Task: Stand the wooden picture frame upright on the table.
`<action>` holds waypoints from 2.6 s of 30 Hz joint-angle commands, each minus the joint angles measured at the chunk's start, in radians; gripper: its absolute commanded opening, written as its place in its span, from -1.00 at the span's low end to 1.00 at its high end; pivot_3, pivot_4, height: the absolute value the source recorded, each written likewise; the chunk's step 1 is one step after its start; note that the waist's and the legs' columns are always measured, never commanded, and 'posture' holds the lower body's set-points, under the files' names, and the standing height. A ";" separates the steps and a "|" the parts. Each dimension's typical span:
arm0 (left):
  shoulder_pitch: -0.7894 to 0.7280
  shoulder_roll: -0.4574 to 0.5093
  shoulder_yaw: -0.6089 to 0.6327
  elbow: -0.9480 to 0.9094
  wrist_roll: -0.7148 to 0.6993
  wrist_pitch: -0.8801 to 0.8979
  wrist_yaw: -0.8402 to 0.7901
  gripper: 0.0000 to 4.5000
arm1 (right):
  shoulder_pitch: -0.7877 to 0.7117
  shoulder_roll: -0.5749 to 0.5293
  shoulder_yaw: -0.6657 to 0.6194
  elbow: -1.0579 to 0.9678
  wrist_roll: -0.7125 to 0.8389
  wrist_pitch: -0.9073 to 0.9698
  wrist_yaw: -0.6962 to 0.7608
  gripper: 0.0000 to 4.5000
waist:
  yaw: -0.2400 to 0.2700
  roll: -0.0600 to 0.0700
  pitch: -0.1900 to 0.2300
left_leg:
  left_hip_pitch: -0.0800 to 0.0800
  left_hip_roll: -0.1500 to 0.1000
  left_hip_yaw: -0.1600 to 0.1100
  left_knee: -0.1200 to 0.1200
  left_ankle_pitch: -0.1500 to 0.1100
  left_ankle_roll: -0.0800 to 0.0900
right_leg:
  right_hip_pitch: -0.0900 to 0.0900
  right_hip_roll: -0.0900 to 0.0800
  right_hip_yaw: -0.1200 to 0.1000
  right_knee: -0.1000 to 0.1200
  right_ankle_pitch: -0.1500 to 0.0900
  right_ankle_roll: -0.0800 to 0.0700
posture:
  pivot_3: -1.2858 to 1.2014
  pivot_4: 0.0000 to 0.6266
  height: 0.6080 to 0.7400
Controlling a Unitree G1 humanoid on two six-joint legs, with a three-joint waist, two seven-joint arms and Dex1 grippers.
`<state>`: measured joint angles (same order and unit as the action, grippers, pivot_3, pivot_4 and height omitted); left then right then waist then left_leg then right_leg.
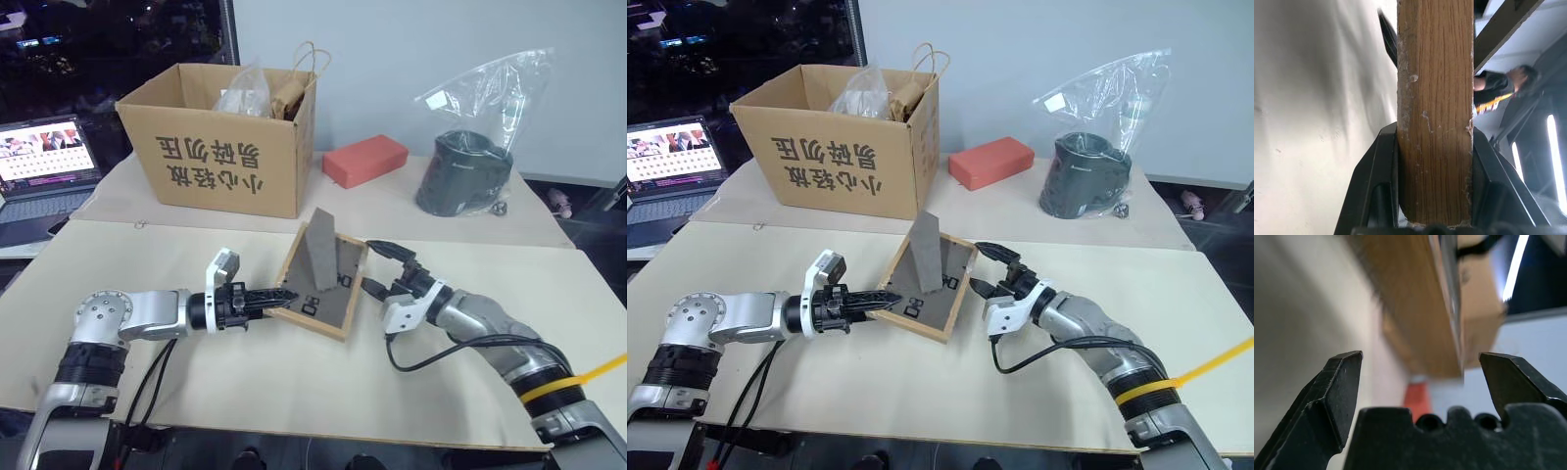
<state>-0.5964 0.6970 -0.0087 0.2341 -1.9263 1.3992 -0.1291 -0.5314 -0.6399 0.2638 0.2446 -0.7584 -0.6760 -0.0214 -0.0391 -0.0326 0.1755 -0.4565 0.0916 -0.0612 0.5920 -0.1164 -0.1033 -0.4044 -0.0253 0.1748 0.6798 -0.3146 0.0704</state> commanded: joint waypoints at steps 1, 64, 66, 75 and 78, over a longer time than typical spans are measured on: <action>0.002 -0.011 -0.001 -0.056 -0.033 -0.017 -0.013 -0.49 | -0.032 0.008 -0.018 -0.016 -0.071 -0.005 -0.129 0.97 | 0.001 0.000 0.000 | 0.000 0.000 0.000 0.000 0.000 0.000 | 0.000 0.000 0.000 0.000 0.000 0.000 | 0.03 -0.52 0.64; 0.388 0.135 0.187 -0.623 1.080 -0.685 -0.717 1.00 | -0.135 0.273 -0.264 0.283 1.150 1.256 0.993 -0.45 | -0.031 0.001 0.002 | 0.012 -0.002 -0.003 -0.001 0.002 0.002 | 0.015 -0.002 -0.005 -0.001 -0.002 0.003 | 0.03 -0.52 0.64; 0.380 0.132 0.183 -0.616 1.087 -0.683 -0.720 1.00 | -0.116 0.276 -0.262 0.257 1.151 1.261 0.990 -0.45 | -0.031 0.001 0.002 | 0.012 -0.002 -0.003 -0.001 0.001 0.002 | 0.015 -0.002 -0.005 -0.001 -0.002 0.003 | 0.03 -0.52 0.64; 0.355 0.117 0.179 -0.592 1.106 -0.676 -0.742 1.00 | -0.047 0.269 -0.240 0.148 1.156 1.297 1.000 -0.45 | -0.035 0.001 0.002 | 0.012 -0.002 -0.003 -0.001 0.001 0.002 | 0.015 -0.002 -0.005 -0.001 -0.004 0.005 | 0.03 -0.52 0.64; 0.347 0.115 0.171 -0.583 1.117 -0.677 -0.746 1.00 | -0.049 0.258 -0.262 0.141 1.163 1.310 0.984 0.13 | -0.033 0.001 0.002 | 0.012 -0.002 -0.003 -0.001 0.001 0.002 | 0.015 -0.002 -0.005 -0.001 -0.004 0.006 | 0.03 -0.52 0.64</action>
<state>-0.2322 0.8157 0.1624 -0.3430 -0.8183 0.7280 -0.8664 -0.5931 -0.3739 -0.0021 0.3977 0.4056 0.6059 0.9691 -0.0726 -0.0316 0.1773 -0.4441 0.0899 -0.0642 0.5908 -0.1149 -0.1014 -0.3895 -0.0272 0.1702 0.6792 -0.3186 0.0761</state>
